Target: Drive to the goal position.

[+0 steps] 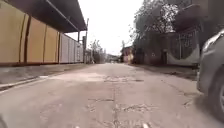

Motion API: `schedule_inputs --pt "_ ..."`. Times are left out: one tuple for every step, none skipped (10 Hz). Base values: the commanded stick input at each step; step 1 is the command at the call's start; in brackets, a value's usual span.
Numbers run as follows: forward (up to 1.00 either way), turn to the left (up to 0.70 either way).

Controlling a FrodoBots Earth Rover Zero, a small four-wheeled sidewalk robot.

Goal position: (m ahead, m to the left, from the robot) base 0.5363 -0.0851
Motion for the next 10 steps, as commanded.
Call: schedule_inputs --pt "0.70 0.00" --pt "0.70 0.00" --pt "0.70 0.00" --pt "0.70 0.00" --pt "0.70 0.00" --pt "0.70 -0.03" --pt "0.70 -0.10" --pt "0.70 -0.16" --pt "0.70 -0.23" --pt "0.70 -0.30"
